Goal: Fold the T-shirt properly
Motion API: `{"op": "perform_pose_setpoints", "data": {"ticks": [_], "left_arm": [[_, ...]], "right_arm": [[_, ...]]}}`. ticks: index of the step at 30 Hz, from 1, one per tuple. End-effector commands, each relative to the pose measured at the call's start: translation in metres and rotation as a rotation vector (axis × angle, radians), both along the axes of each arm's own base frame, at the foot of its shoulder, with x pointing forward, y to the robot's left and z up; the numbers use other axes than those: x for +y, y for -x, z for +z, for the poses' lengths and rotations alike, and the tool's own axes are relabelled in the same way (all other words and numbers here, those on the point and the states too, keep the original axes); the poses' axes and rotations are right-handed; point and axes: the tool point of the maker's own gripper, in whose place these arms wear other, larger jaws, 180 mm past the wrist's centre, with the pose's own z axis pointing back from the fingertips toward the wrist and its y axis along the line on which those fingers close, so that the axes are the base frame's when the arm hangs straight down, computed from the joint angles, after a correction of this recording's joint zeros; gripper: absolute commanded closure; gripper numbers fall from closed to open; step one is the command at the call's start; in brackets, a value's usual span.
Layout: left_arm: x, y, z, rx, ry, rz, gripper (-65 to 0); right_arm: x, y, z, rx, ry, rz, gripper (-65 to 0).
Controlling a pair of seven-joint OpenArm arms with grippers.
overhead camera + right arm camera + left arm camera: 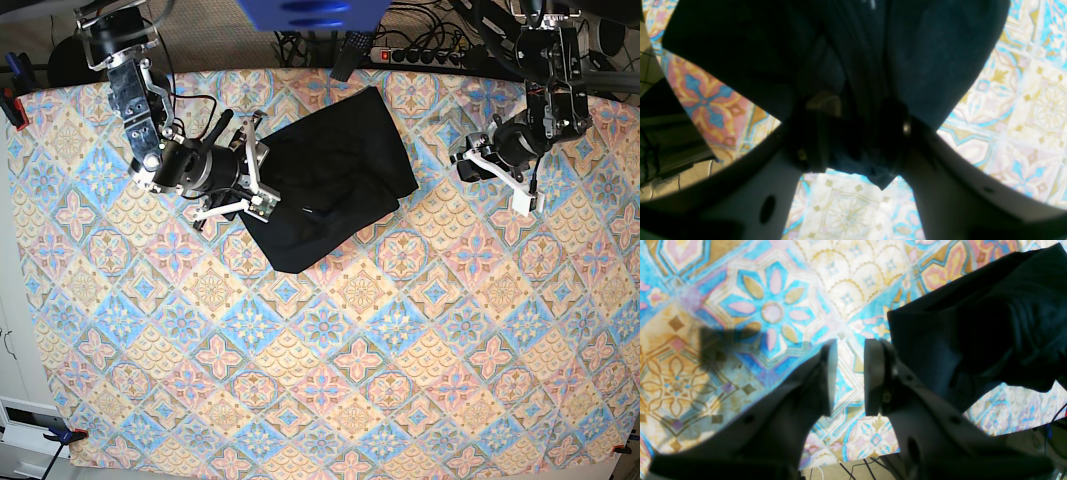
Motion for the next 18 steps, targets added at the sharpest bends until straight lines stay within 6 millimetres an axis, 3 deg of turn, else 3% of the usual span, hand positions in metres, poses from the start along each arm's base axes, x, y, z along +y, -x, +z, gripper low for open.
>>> {"op": "perform_pose_setpoints", "data": {"ticks": [1, 4, 11, 14, 18], "left_arm": [[0.003, -0.008, 0.010, -0.040, -0.007, -0.004, -13.6], [0.003, -0.008, 0.010, -0.041, -0.007, -0.004, -13.6], [0.002, -0.008, 0.010, -0.041, -0.004, -0.004, -13.6], [0.002, -0.008, 0.010, -0.041, -0.004, -0.004, -13.6], [0.002, -0.008, 0.010, -0.041, -0.004, -0.004, -13.6]], "right_arm": [[0.003, -0.009, 0.011, -0.038, -0.030, 0.001, -25.6], [0.002, -0.010, 0.010, -0.035, -0.028, -0.003, -25.5], [-0.003, -0.005, -0.013, 0.028, -0.049, -0.032, -25.2], [-0.003, -0.005, -0.014, 0.028, -0.057, -0.035, -19.2], [0.000, -0.007, -0.008, 0.012, -0.062, -0.029, -5.8]]}}
